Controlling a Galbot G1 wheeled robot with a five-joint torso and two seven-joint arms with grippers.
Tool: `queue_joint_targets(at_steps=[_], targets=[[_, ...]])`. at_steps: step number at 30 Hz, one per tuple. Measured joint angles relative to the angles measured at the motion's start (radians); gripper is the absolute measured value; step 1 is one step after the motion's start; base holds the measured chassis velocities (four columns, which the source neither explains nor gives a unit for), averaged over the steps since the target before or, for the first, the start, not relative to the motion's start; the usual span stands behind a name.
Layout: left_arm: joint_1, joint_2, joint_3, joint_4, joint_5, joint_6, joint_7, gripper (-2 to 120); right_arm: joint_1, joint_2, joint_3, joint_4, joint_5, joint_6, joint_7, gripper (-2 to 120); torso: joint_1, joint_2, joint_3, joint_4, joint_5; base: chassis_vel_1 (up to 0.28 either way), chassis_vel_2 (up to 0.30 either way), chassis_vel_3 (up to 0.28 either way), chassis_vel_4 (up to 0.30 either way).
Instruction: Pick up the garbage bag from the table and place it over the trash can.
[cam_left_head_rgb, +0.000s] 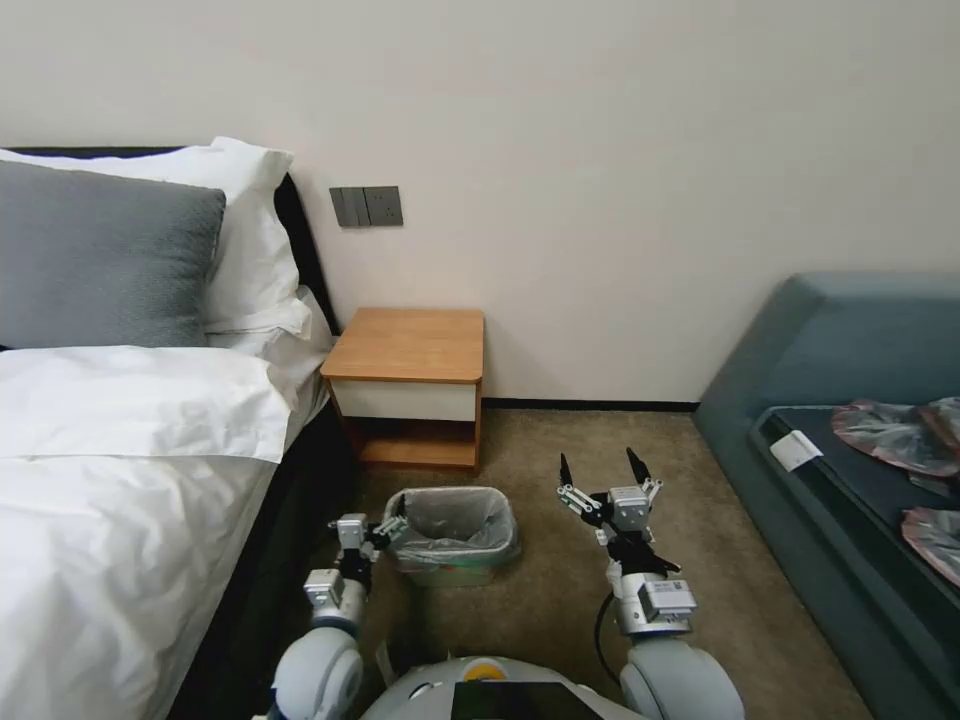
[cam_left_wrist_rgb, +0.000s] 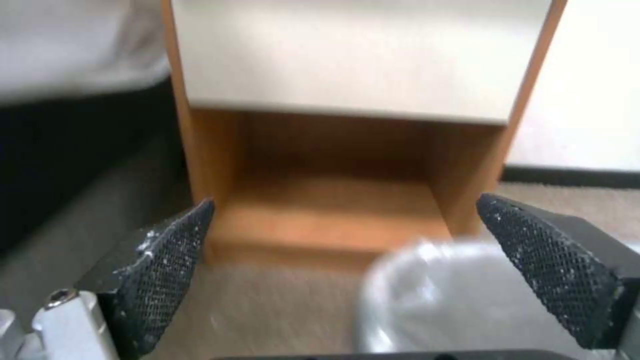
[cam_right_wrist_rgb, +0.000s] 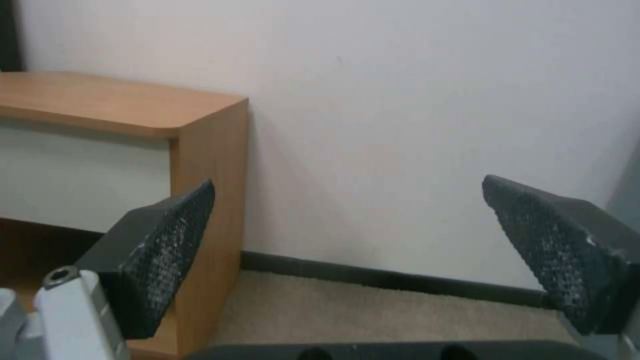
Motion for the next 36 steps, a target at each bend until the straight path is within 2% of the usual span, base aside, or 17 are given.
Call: queue_joint_targets(at_steps=[3,4,7,10,12,16,24,28,36], targets=[[0.017,0.007,-0.069,-0.001,0.049,-0.073,0.033,100,-0.003,0.006,0.017,-0.021,0.004,0.039,0.0,100,0.0,0.0,0.0,0.0,0.0001,0.0,0.0,0.0,0.0],[0.017,0.007,-0.069,-0.001,0.049,-0.073,0.033,100,-0.003,0.006,0.017,-0.021,0.004,0.039,0.0,100,0.0,0.0,0.0,0.0,0.0001,0.0,0.0,0.0,0.0],[0.039,0.009,-0.149,-0.017,0.075,-0.132,0.044,100,-0.009,0.029,0.043,-0.045,0.01,0.097,-0.001,100,0.0,0.0,0.0,0.0002,0.0002,0.0,0.0,0.0,0.0],[0.052,0.01,-0.174,-0.038,0.076,-0.155,0.046,100,-0.018,0.049,0.061,-0.047,0.018,0.117,0.001,100,0.0,0.0,0.0,0.0001,0.0002,0.0,0.0,0.0,0.0],[0.071,0.005,-0.185,-0.07,0.073,-0.174,0.087,100,-0.034,0.067,0.079,-0.046,0.023,0.136,-0.001,100,0.0,0.0,0.0,0.0,0.0002,0.0,0.0,0.0,0.0],[0.09,-0.003,-0.193,-0.101,0.064,-0.188,0.133,100,-0.058,0.081,0.103,-0.03,0.033,0.145,-0.035,100,0.0,0.0,0.0,0.0,0.0002,0.0,0.0,0.0,0.0],[0.137,-0.035,-0.212,-0.205,0.038,-0.198,0.202,100,-0.175,0.1,0.254,0.044,0.142,0.168,-0.232,100,0.0,0.0,0.0,-0.0002,0.0003,0.0,0.0,0.0,0.0],[0.165,-0.068,-0.211,-0.256,0.066,-0.172,0.219,100,-0.188,0.146,0.271,0.053,0.146,0.184,-0.269,100,0.0,0.0,0.0,-0.0002,0.0004,0.0,0.0,0.0,0.0],[0.213,-0.106,-0.206,-0.277,0.112,-0.175,0.223,100,-0.182,0.162,0.282,0.053,0.136,0.187,-0.256,100,0.0,0.0,0.0,0.0001,0.0003,0.0,0.0,0.0,0.0]])
